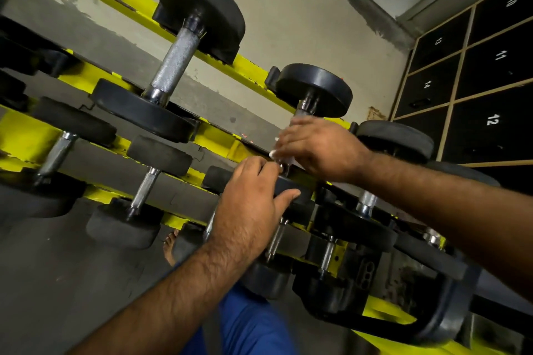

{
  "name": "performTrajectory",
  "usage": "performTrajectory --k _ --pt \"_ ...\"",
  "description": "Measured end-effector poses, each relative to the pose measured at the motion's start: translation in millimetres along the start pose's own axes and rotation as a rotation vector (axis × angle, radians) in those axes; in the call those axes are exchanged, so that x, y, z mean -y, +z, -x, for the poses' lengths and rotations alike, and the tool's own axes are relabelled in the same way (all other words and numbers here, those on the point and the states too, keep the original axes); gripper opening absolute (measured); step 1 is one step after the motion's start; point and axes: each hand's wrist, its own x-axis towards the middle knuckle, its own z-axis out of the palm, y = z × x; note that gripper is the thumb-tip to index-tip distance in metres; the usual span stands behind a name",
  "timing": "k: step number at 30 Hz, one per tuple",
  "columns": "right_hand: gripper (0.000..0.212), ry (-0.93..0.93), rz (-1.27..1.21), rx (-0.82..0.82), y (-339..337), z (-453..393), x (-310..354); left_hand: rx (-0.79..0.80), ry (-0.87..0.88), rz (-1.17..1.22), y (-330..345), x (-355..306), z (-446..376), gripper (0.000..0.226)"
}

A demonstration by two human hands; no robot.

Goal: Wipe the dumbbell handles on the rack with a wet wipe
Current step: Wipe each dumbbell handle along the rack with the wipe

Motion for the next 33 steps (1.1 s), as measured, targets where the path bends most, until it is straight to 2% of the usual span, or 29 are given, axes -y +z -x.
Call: performTrajectory --k 2,3,7,11,15,16,19,20,23,24,29,33 --pt "0.033 0.120 0.060 -0.138 1 2 -14 0.003 0.007 0.008 -1 1 -1 0.044" --pt "0.032 0.137 0.080 -0.157 6 4 -14 0.010 0.008 0.013 -1 1 -1 0.044" --pt "0.037 -0.124 0.052 -0.060 24 19 -1 0.017 -0.003 0.017 -4 5 -3 0.045" --pt "0.038 0.104 0.074 -0.254 26 22 -17 0.023 0.003 0.030 -6 8 -3 0.042" --pt "0.039 -0.146 0.027 -0.091 33 18 2 0.021 0.021 0.041 -8 13 -5 0.039" --pt "0.039 -0.125 0.047 -0.095 30 17 -3 0.024 0.024 0.052 -9 14 -5 0.038" --pt "0.039 0.095 0.087 -0.244 27 17 -15 0.042 0.032 0.064 -12 15 -7 0.036" --pt "0.039 0.097 0.087 -0.249 30 17 -11 0.045 0.033 0.068 -12 16 -7 0.037" --pt "0.034 -0.107 0.061 -0.139 35 15 5 0.064 0.029 0.062 -14 18 -9 0.039" --pt "0.033 -0.123 0.058 -0.113 29 13 6 0.067 0.027 0.057 -14 18 -9 0.039" --pt "0.024 -0.022 0.112 -0.155 2 12 19 0.070 0.017 0.028 -16 12 -6 0.037" --pt "0.042 0.319 -0.128 -0.321 -5 26 35 0.050 0.022 -0.086 -19 6 -2 0.037"
